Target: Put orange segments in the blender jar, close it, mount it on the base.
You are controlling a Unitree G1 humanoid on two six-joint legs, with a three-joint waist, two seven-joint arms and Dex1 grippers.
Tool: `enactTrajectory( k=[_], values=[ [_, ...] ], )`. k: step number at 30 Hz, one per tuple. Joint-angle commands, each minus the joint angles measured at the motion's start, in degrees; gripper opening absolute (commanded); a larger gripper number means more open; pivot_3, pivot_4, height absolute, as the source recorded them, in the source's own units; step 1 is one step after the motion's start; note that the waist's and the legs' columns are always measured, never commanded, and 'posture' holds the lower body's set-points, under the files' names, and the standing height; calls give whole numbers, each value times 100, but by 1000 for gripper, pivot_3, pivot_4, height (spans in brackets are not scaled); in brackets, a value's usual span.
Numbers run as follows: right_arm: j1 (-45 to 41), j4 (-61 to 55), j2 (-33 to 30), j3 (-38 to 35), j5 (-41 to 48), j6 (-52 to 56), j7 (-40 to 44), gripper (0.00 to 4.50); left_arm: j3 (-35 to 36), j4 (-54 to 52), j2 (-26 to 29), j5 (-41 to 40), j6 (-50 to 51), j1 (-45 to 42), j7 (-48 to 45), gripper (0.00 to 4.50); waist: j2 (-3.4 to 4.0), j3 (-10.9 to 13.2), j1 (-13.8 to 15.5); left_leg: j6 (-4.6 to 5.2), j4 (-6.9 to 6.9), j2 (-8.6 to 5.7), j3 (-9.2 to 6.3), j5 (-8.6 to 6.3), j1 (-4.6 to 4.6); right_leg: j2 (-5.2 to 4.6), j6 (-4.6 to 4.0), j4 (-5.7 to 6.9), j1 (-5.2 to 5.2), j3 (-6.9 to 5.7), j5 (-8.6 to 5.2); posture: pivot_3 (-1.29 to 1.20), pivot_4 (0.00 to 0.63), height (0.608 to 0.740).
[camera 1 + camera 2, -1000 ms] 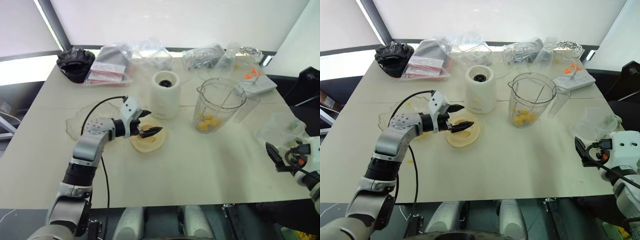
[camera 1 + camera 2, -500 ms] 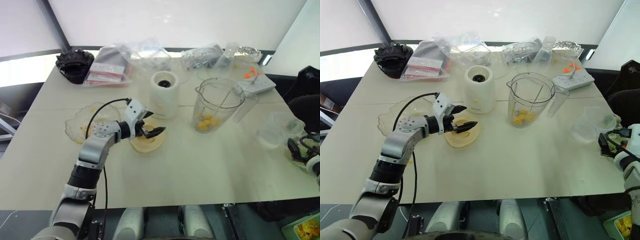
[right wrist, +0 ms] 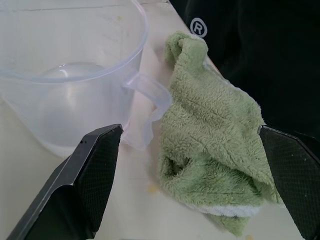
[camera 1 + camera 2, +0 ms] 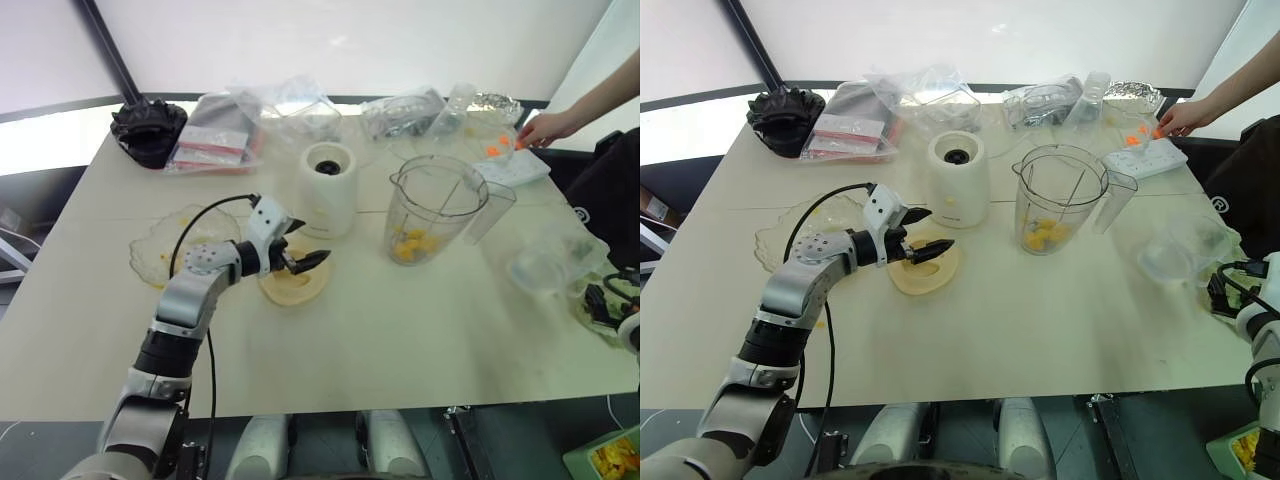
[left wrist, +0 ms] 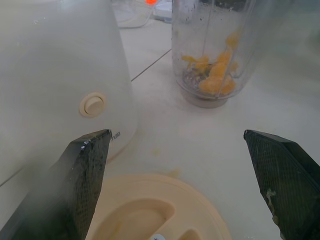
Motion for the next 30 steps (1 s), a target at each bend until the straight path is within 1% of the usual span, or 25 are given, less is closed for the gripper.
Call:
enactTrajectory(
  k=[1, 7, 15, 25, 30],
  values=[
    [-205, 191, -100, -149, -143, -233, 2, 4500, 35, -166, 45, -82, -58, -112, 40, 4427, 0, 0, -1, 0, 0, 0, 0, 0, 0, 0, 0, 0, 0, 0, 0, 0, 150, 740],
    [-483, 650, -125, -129, -257, -396, 44, 4500, 56, -299, 104, -194, 17, -51, -3, 4427, 1, 0, -1, 0, 0, 0, 1, 0, 0, 0, 0, 0, 0, 0, 0, 0, 150, 740],
    [-765, 1142, -134, 4, -435, -656, 85, 4500, 123, -708, 270, -744, 305, 30, -350, 4427, 2, 0, -28, 0, -1, 0, 2, 0, 1, 0, 0, 0, 0, 1, 0, 0, 150, 740],
    [-1229, 1911, -88, 258, -627, -1056, 48, 4500, 106, -669, 374, -788, 243, -26, -195, 4427, 3, 0, -56, 0, -1, -1, 3, 0, 1, 0, 0, -1, 1, 1, 0, 0, 150, 740],
    [-1412, 2305, -129, 352, -803, -1394, -80, 4500, 90, -737, 416, -794, 253, 14, -138, 4427, 4, 0, -119, 0, -2, -1, 2, 0, 1, 0, 0, -1, 1, 1, 0, 0, 150, 740]
  ],
)
